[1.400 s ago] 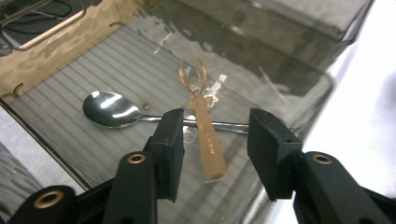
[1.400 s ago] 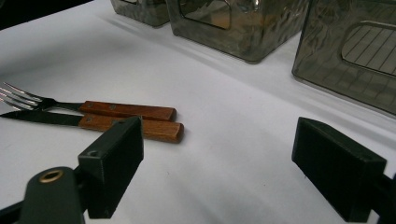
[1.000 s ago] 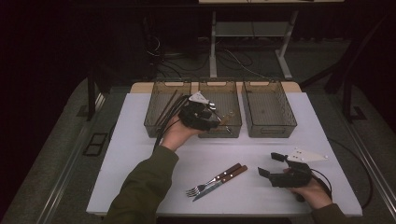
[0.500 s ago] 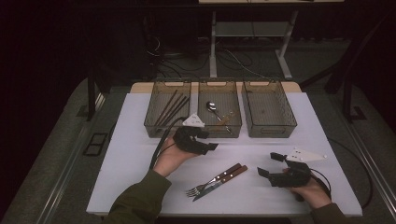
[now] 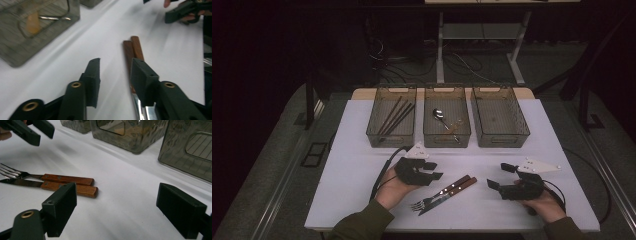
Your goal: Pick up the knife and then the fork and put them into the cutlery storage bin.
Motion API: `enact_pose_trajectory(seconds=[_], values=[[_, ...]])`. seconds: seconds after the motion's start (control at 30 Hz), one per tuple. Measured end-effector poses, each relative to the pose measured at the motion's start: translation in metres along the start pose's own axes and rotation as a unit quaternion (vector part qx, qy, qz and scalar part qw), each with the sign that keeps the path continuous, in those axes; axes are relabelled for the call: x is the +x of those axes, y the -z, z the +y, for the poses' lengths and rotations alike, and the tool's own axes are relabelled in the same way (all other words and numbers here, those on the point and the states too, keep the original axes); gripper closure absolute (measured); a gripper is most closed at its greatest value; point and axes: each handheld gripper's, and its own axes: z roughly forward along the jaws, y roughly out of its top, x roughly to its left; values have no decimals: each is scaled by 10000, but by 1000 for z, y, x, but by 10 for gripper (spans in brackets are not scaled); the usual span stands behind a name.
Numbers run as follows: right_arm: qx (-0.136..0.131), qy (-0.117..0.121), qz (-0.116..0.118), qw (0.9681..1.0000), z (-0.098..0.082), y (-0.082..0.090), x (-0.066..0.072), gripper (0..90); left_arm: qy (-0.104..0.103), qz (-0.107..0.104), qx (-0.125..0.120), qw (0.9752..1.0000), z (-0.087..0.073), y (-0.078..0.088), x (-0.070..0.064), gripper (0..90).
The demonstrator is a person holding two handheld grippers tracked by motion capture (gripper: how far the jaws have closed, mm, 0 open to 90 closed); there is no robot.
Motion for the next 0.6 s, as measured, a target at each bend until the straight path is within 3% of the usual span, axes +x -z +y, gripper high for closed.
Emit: enact_pose_trajectory(seconds=[0.2, 0.6], values=[[23, 3, -12, 10000, 0, -1, 1, 163, -38, -151, 180, 9997, -10, -7, -9, 679], [31, -2, -23, 10000, -1, -1, 1, 162, -224, -311, 538, 9978, -12, -30, -20, 715]])
